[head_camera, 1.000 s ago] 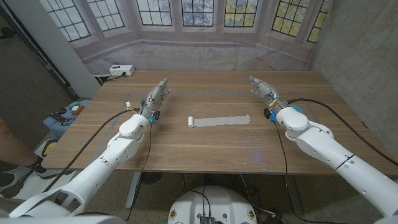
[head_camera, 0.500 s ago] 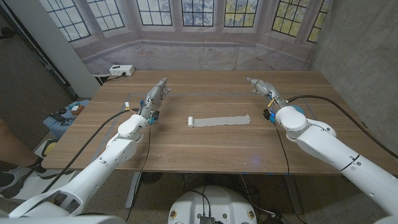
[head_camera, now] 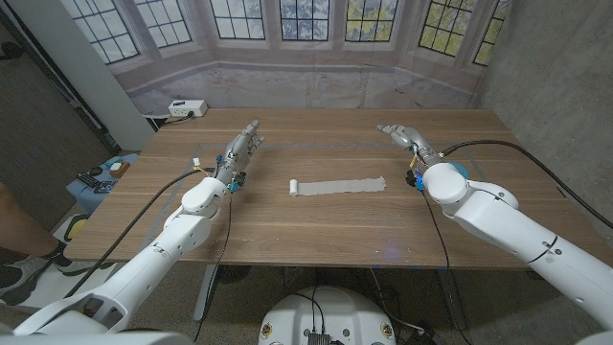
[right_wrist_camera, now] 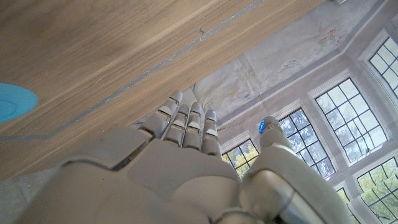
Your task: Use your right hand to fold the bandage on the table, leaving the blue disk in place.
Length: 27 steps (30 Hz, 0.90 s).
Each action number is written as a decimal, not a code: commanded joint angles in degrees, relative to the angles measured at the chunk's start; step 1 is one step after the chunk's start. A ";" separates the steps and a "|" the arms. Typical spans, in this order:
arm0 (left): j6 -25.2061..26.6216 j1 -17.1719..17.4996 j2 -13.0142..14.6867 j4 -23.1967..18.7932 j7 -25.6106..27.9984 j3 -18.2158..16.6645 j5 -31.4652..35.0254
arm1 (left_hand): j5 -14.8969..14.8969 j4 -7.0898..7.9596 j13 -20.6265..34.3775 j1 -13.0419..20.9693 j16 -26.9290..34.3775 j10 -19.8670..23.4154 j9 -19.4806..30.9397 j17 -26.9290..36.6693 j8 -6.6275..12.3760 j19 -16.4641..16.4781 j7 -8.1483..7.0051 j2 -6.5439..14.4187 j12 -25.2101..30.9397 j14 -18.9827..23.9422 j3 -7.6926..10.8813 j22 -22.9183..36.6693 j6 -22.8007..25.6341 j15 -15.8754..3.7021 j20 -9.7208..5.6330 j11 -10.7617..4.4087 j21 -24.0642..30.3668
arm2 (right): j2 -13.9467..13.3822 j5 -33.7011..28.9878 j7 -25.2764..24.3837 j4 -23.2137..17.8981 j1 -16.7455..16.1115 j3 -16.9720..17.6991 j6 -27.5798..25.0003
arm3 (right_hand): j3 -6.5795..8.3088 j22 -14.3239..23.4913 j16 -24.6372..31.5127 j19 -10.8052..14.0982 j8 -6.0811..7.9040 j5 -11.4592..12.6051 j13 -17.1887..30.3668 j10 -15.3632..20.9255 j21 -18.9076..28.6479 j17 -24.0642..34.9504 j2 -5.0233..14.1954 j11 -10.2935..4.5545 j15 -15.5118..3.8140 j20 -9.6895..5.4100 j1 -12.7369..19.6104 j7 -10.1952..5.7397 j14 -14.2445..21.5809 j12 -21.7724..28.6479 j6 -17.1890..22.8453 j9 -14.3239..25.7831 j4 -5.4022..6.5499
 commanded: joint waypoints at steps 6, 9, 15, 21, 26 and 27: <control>-0.15 0.34 0.09 -0.21 -0.47 0.20 -0.05 | 0.16 -0.57 0.34 0.45 -0.19 -0.02 0.21 0.10 -0.07 0.00 -0.42 -0.46 -0.11 -0.38 0.36 0.26 -0.01 0.23 0.04 -0.22 -0.15 | -1.30 -5.40 -0.47 -5.02 2.34 -4.00 -11.46 | 0.40 0.16 0.57 1.37 0.73 -0.29 0.36 2.63 0.44 0.26 -0.52 -0.28 -0.08 0.27 1.82 0.08 2.24 0.68 2.17 0.21 -0.37; -0.15 0.45 0.12 -0.38 -0.48 0.19 -0.09 | 0.16 -0.66 0.34 0.49 -0.19 -0.02 0.21 0.10 -0.07 -0.04 -0.43 -0.47 -0.12 -0.38 0.39 0.27 -0.02 0.24 0.05 -0.22 -0.17 | -1.40 -6.23 -0.43 -5.58 2.67 -4.73 -13.14 | 0.41 0.16 0.69 1.74 0.83 -0.32 0.40 3.61 0.50 0.27 -0.68 -0.34 0.09 0.35 2.22 -0.01 2.90 0.91 2.87 0.21 -0.36; -0.02 0.84 0.35 -1.00 -0.22 0.10 -0.08 | 0.16 -0.84 0.34 0.56 -0.19 -0.04 0.20 0.10 -0.05 -0.03 -0.56 -0.49 -0.14 -0.38 0.45 0.27 0.05 0.26 0.07 -0.21 -0.16 | -1.61 -8.27 -0.13 -6.53 3.96 -6.86 -16.63 | 0.41 0.18 0.97 2.43 1.09 -0.35 0.49 5.60 0.57 0.30 -0.95 -0.37 -0.31 0.39 3.10 0.37 4.48 1.33 4.60 0.23 -0.29; 0.08 1.06 0.45 -1.25 -0.30 0.05 -0.25 | 0.17 -1.05 0.35 0.65 -0.19 -0.07 0.20 0.09 -0.04 -0.02 -0.58 -0.49 -0.17 -0.38 0.52 0.27 0.11 0.35 0.06 -0.15 -0.16 | -1.77 -10.75 0.62 -7.33 6.08 -9.77 -20.71 | 0.42 0.19 1.19 3.16 1.24 -0.36 0.55 7.08 0.66 0.31 -1.23 -0.54 -0.41 0.29 3.92 0.62 5.87 1.57 5.94 0.23 -0.29; 0.15 1.05 0.39 -1.18 -0.56 0.10 -0.45 | 0.17 -1.20 0.35 0.71 -0.20 -0.04 0.20 0.09 -0.04 -0.03 -0.63 -0.50 -0.17 -0.41 0.57 0.27 0.16 0.40 0.06 -0.14 -0.16 | -1.74 -13.38 1.61 -7.96 8.84 -13.42 -25.07 | 0.48 0.20 1.32 3.64 1.44 -0.32 0.59 8.04 0.69 0.32 -1.34 -0.51 -0.56 0.28 4.62 0.48 6.86 1.68 7.18 0.24 -0.31; 0.15 1.04 0.39 -1.17 -0.60 0.11 -0.45 | 0.17 -1.22 0.35 0.72 -0.19 -0.04 0.20 0.09 -0.04 -0.04 -0.61 -0.50 -0.18 -0.38 0.58 0.27 0.16 0.38 0.05 -0.12 -0.16 | -1.64 -13.65 1.67 -7.98 9.07 -13.75 -25.47 | 0.50 0.20 1.32 3.69 1.44 -0.31 0.60 8.23 0.69 0.33 -1.34 -0.40 -0.60 0.26 4.71 0.45 6.94 1.72 7.28 0.24 -0.31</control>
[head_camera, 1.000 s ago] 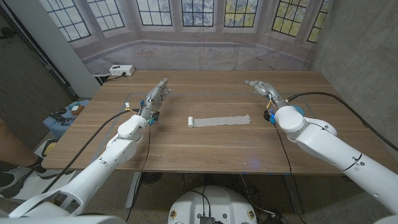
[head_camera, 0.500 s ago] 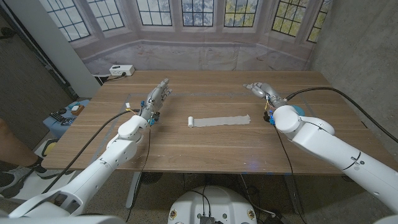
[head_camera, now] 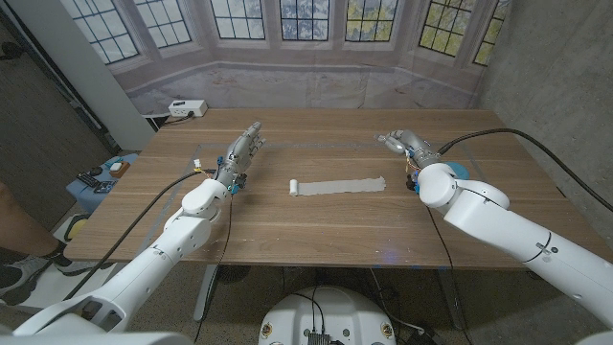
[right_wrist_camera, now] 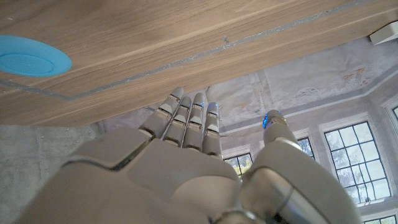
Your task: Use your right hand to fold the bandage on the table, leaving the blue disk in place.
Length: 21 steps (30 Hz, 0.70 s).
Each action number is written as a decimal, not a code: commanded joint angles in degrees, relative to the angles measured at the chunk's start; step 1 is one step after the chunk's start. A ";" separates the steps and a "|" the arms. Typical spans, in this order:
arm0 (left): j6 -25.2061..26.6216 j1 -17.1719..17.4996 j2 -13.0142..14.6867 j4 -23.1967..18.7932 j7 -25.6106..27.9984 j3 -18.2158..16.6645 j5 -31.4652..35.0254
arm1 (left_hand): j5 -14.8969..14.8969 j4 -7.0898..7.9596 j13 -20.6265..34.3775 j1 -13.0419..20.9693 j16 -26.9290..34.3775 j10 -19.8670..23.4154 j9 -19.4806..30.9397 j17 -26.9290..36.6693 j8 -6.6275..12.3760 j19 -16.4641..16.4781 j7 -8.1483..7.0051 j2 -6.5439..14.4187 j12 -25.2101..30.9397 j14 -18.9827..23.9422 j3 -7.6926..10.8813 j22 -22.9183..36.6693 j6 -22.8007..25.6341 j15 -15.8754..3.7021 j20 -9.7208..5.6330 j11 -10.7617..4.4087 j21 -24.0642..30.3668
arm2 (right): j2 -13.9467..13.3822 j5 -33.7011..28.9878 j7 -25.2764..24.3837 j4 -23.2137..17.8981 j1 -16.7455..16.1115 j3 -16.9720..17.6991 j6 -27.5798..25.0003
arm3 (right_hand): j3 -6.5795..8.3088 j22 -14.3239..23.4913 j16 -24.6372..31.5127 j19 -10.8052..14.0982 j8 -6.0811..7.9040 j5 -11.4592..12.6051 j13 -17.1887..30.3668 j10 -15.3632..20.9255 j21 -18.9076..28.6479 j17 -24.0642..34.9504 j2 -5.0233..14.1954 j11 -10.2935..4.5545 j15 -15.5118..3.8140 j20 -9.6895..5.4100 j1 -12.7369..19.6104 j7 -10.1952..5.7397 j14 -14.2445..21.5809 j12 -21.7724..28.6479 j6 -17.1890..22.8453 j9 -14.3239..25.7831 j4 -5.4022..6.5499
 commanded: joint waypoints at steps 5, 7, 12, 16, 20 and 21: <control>0.14 0.17 0.09 -0.22 -0.33 0.01 -0.25 | 0.18 -0.51 0.06 0.55 -0.19 -0.03 0.20 0.09 -0.03 -0.05 -0.43 -0.26 -0.18 -0.38 0.24 0.28 0.00 0.39 0.07 -0.17 -0.16 | 0.09 -6.07 2.23 -1.72 5.69 -7.85 -10.30 | 0.37 0.20 0.46 1.09 0.76 -0.26 0.21 2.37 0.22 0.35 -0.10 0.11 -0.27 0.03 1.77 0.09 1.61 0.57 2.37 0.09 -0.10; 0.07 0.15 0.08 -0.20 -0.34 0.01 -0.21 | 0.18 -0.57 0.06 0.57 -0.20 -0.07 0.20 0.09 -0.03 -0.05 -0.44 -0.26 -0.20 -0.41 0.26 0.28 0.00 0.41 0.08 -0.14 -0.16 | 0.11 -6.61 2.55 -1.72 6.34 -8.76 -11.15 | 0.39 0.21 0.53 1.25 0.81 -0.25 0.23 2.77 0.24 0.35 -0.14 0.18 -0.25 0.07 2.00 0.08 2.02 0.64 2.75 0.10 -0.10; 0.11 0.16 0.05 -0.21 -0.42 0.03 -0.29 | 0.18 -0.69 0.07 0.62 -0.21 -0.07 0.20 0.09 -0.04 -0.05 -0.45 -0.26 -0.21 -0.45 0.30 0.28 0.01 0.44 0.09 -0.17 -0.15 | 0.24 -8.58 3.27 -1.69 8.60 -12.03 -14.13 | 0.37 0.21 0.65 1.69 0.86 -0.20 0.29 4.00 0.25 0.35 -0.46 0.07 -0.44 0.15 2.66 0.25 2.97 0.89 3.60 0.10 -0.17; 0.19 0.19 0.05 -0.27 -0.48 0.12 -0.29 | 0.18 -0.79 0.07 0.65 -0.21 -0.06 0.20 0.09 -0.04 -0.07 -0.44 -0.27 -0.21 -0.45 0.32 0.28 0.03 0.50 0.10 -0.11 -0.16 | 0.56 -9.65 3.45 -1.78 9.72 -13.83 -16.02 | 0.45 0.21 0.79 2.25 0.94 -0.12 0.36 4.87 0.30 0.36 -0.61 -0.27 -1.02 0.00 3.48 -0.08 4.00 0.97 4.59 0.10 -0.21; 0.22 0.12 -0.03 -0.20 -0.59 0.25 -0.25 | 0.18 -0.88 0.07 0.68 -0.20 -0.08 0.20 0.09 -0.03 -0.06 -0.44 -0.27 -0.23 -0.44 0.35 0.28 0.07 0.47 0.08 -0.11 -0.15 | 0.85 -10.66 3.66 -1.84 11.03 -15.87 -18.09 | 0.48 0.22 0.91 2.80 1.04 -0.07 0.47 6.17 0.36 0.38 -0.80 -0.40 -1.43 0.00 4.20 -0.22 4.91 1.28 5.55 0.11 -0.23; 0.20 0.09 -0.07 -0.17 -0.61 0.28 -0.24 | 0.18 -0.91 0.07 0.69 -0.20 -0.06 0.20 0.09 -0.03 -0.06 -0.45 -0.28 -0.22 -0.44 0.35 0.29 0.07 0.48 0.09 -0.18 -0.15 | 0.93 -10.92 3.69 -1.83 11.40 -16.41 -18.66 | 0.48 0.22 0.95 2.88 1.04 -0.07 0.51 6.38 0.36 0.38 -0.84 -0.37 -1.45 0.03 4.30 -0.26 5.11 1.34 5.66 0.11 -0.23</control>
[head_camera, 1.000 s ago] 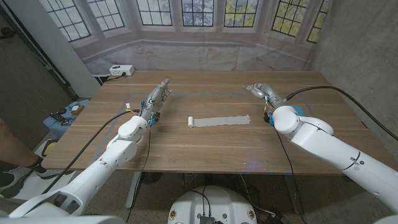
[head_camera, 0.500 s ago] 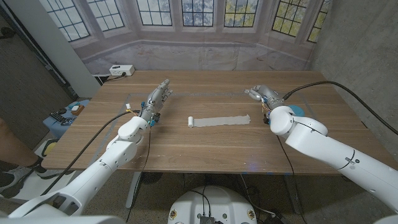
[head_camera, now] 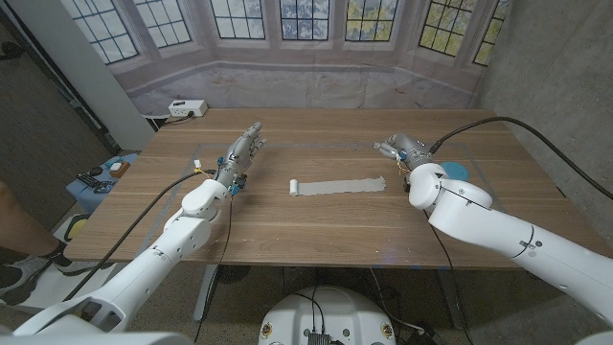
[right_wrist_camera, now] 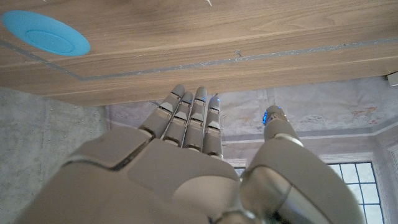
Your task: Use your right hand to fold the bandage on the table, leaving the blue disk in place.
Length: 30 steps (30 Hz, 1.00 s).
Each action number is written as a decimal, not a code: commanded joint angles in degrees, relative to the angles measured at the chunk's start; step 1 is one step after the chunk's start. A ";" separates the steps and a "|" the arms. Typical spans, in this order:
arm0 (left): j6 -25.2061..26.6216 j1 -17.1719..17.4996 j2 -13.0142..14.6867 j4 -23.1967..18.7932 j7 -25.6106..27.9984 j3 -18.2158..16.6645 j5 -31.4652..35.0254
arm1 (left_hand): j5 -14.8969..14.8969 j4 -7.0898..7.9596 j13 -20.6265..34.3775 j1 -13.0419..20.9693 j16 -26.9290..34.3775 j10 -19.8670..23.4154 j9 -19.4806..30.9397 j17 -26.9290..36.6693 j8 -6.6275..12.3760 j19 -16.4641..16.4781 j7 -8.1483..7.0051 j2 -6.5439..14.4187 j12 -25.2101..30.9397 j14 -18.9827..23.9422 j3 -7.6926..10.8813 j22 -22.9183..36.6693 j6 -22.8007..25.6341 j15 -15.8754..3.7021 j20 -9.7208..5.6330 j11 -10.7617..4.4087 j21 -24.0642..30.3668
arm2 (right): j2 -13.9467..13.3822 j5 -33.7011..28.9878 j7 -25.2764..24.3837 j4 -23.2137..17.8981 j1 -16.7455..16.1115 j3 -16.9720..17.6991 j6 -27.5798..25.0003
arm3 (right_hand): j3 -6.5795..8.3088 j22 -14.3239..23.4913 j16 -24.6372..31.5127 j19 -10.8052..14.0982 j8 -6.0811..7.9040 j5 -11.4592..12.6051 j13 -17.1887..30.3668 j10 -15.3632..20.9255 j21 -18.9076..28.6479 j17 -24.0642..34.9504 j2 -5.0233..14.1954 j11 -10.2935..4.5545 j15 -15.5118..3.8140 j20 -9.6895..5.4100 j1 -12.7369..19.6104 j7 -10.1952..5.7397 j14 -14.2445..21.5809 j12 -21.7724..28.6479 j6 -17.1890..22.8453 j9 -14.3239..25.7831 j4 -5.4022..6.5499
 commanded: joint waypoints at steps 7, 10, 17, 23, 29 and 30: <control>0.32 -0.09 -0.14 -0.05 -0.27 0.36 0.02 | 0.19 -0.51 0.09 0.75 -0.21 -0.10 0.21 0.09 -0.03 -0.07 -0.46 -0.26 -0.02 -0.15 0.14 0.29 0.11 0.13 0.11 -0.10 -0.15 | 1.27 -5.79 0.87 -0.06 7.24 -10.77 -11.08 | 0.10 0.25 0.86 2.40 0.74 -0.05 0.81 4.20 0.50 0.14 -0.90 0.11 -0.75 0.70 2.52 0.01 3.73 1.43 3.43 0.12 0.04; 0.37 -0.06 -0.13 -0.09 -0.21 0.36 0.03 | 0.19 -0.59 0.09 0.78 -0.19 -0.09 0.21 0.09 -0.04 -0.08 -0.42 -0.24 -0.02 -0.11 0.17 0.29 0.11 0.12 0.12 -0.06 -0.15 | 1.61 -6.12 0.83 0.20 8.49 -12.49 -12.58 | 0.04 0.26 0.88 2.87 0.79 -0.05 1.01 4.98 0.54 0.16 -1.07 -0.31 -0.93 0.72 2.95 -0.04 4.23 1.66 4.13 0.13 0.08; 0.40 0.03 -0.14 -0.16 -0.37 0.43 -0.06 | 0.20 -0.78 0.09 0.86 -0.19 -0.02 0.21 0.09 -0.04 -0.08 -0.44 -0.20 0.00 -0.12 0.24 0.29 0.14 0.15 0.13 -0.14 -0.15 | 2.20 -6.66 0.28 0.81 11.04 -16.30 -15.29 | -0.11 0.28 1.21 3.50 0.95 -0.05 1.38 6.30 0.53 0.22 -1.33 -0.35 -1.39 0.71 3.70 -0.29 5.85 2.05 5.60 0.14 0.17; 0.39 0.21 -0.17 -0.33 -0.30 0.47 -0.07 | 0.21 -0.95 0.10 0.91 -0.19 -0.03 0.21 0.09 -0.03 -0.08 -0.34 -0.18 -0.02 -0.13 0.29 0.30 0.21 0.18 0.16 -0.01 -0.14 | 2.78 -10.91 2.43 1.73 11.14 -18.10 -15.29 | -0.22 0.31 1.51 4.31 1.09 0.00 1.75 7.84 0.58 0.26 -1.57 -0.44 -1.92 0.56 4.59 -0.55 7.48 2.56 7.10 0.16 0.18; 0.50 0.66 -0.03 -0.82 -0.04 0.38 -0.15 | 0.21 -1.12 0.10 0.97 -0.21 -0.03 0.22 0.09 -0.04 -0.09 -0.39 -0.16 -0.03 -0.19 0.34 0.30 0.22 0.23 0.14 0.01 -0.14 | 4.80 -21.99 11.02 3.82 9.52 -18.77 -15.29 | -0.24 0.33 1.58 4.78 1.20 0.06 2.02 8.76 0.57 0.30 -1.64 -0.67 -2.12 0.66 5.34 -0.72 8.30 2.87 8.22 0.18 0.16; 0.55 0.72 0.00 -0.91 0.00 0.37 -0.17 | 0.21 -1.14 0.10 0.98 -0.20 -0.04 0.22 0.09 -0.02 -0.09 -0.35 -0.16 -0.03 -0.15 0.35 0.30 0.26 0.28 0.13 0.01 -0.14 | 5.24 -24.00 12.62 4.21 9.15 -18.70 -15.29 | -0.24 0.33 1.58 4.81 1.23 0.06 2.05 8.81 0.56 0.31 -1.65 -0.72 -2.27 0.66 5.45 -0.84 8.39 2.88 8.42 0.18 0.16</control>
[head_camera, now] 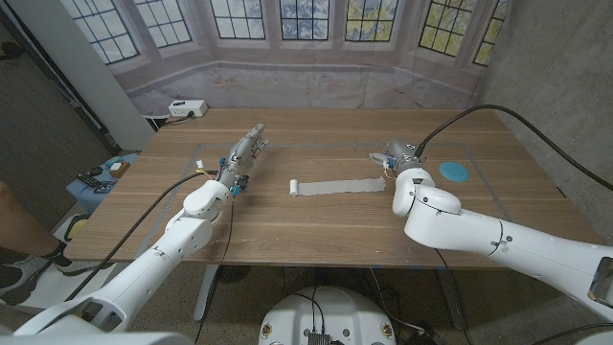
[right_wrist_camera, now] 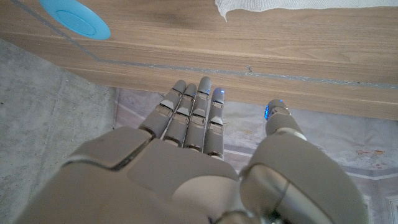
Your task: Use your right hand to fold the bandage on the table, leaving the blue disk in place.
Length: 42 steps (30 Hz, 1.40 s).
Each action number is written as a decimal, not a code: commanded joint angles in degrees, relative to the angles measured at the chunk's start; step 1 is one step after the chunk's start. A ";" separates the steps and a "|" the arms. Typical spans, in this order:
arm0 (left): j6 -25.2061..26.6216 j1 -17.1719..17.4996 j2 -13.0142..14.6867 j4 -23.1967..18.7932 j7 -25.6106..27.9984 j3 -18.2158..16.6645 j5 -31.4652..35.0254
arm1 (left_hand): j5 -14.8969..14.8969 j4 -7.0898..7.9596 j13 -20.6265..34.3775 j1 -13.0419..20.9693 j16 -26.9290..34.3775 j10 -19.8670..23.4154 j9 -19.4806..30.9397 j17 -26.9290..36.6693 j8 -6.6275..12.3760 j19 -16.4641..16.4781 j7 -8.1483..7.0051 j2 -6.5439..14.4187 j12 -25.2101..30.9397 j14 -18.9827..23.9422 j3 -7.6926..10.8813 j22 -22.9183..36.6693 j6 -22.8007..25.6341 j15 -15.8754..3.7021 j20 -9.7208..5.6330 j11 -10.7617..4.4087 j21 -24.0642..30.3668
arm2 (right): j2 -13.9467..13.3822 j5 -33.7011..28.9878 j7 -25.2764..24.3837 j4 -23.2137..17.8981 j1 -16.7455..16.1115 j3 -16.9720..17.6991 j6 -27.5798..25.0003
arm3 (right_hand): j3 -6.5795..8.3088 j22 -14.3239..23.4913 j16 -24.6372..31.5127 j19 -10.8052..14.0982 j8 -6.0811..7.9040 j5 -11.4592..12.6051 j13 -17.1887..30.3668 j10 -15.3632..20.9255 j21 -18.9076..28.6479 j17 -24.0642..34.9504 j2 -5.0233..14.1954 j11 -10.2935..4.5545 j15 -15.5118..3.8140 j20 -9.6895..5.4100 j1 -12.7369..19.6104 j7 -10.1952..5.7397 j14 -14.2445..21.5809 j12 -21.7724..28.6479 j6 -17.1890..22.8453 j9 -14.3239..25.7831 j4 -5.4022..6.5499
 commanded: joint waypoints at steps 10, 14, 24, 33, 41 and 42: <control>0.27 0.98 0.10 -0.94 0.44 0.08 -0.14 | 0.21 -0.54 0.12 0.74 -0.21 -0.02 0.22 0.09 -0.02 -0.14 -0.18 0.15 -0.03 -0.22 0.20 0.31 0.12 0.40 0.21 0.11 -0.15 | 6.58 -27.10 21.31 6.01 -3.09 -1.76 -1.39 | -0.31 0.36 0.52 1.71 0.31 0.13 0.62 1.93 0.70 0.38 -0.26 -0.40 -0.74 0.05 1.90 -0.27 2.16 0.90 2.07 0.22 0.15; 0.25 0.96 0.00 -0.81 0.36 0.16 -0.16 | 0.21 -0.62 0.12 0.76 -0.21 0.01 0.23 0.09 -0.01 -0.16 -0.18 0.17 -0.02 -0.24 0.22 0.31 0.18 0.38 0.26 0.15 -0.15 | 7.85 -30.15 23.90 7.09 -3.43 -1.73 -1.39 | -0.36 0.37 0.59 1.90 0.25 0.13 0.75 2.23 0.68 0.40 -0.34 -0.39 -0.67 0.06 2.23 -0.30 2.66 1.02 2.35 0.23 0.16; 0.13 0.82 -0.26 -0.28 0.16 0.29 -0.22 | 0.21 -0.80 0.12 0.79 -0.18 0.06 0.23 0.09 0.02 -0.20 -0.23 0.22 -0.01 -0.20 0.26 0.31 0.30 0.37 0.26 0.14 -0.15 | 10.14 -32.69 25.88 9.58 -2.96 -2.50 -1.39 | -0.36 0.39 0.65 2.49 0.17 0.21 1.06 3.24 0.70 0.45 -0.37 -0.43 -0.82 0.13 3.20 -0.15 3.48 1.44 3.14 0.25 0.11; 0.09 0.72 -0.39 0.07 0.01 0.35 -0.28 | 0.20 -0.97 0.13 0.82 -0.18 0.07 0.24 0.09 0.03 -0.19 -0.17 0.28 -0.02 -0.21 0.30 0.32 0.40 0.38 0.27 0.23 -0.13 | 11.62 -31.46 23.91 11.68 -2.37 -3.46 -1.39 | -0.33 0.42 0.91 3.12 0.06 0.31 1.44 4.08 0.73 0.53 -0.32 -0.98 -1.25 0.09 4.40 -0.45 4.88 1.83 4.04 0.27 0.08; -0.10 0.64 -0.44 0.30 -0.26 0.37 -0.31 | 0.20 -1.11 0.14 0.82 -0.17 0.11 0.25 0.09 0.06 -0.19 -0.17 0.31 0.00 -0.22 0.30 0.32 0.55 0.40 0.26 0.30 -0.12 | 12.17 -30.78 22.26 13.01 -2.49 -3.97 -1.39 | -0.47 0.45 1.12 3.74 0.09 0.32 1.75 4.91 0.80 0.60 -0.45 -1.18 -1.78 -0.05 5.15 -0.62 5.94 2.25 5.10 0.29 0.12; -0.07 0.64 -0.43 0.28 -0.27 0.37 -0.33 | 0.19 -1.13 0.14 0.81 -0.17 0.10 0.25 0.10 0.06 -0.18 -0.16 0.31 -0.01 -0.22 0.30 0.32 0.56 0.41 0.28 0.26 -0.12 | 12.17 -30.75 22.13 13.11 -2.56 -3.94 -1.39 | -0.51 0.45 1.12 3.82 0.06 0.32 1.82 5.33 0.80 0.62 -0.47 -1.24 -1.93 -0.08 5.29 -0.66 6.06 2.44 5.23 0.30 0.14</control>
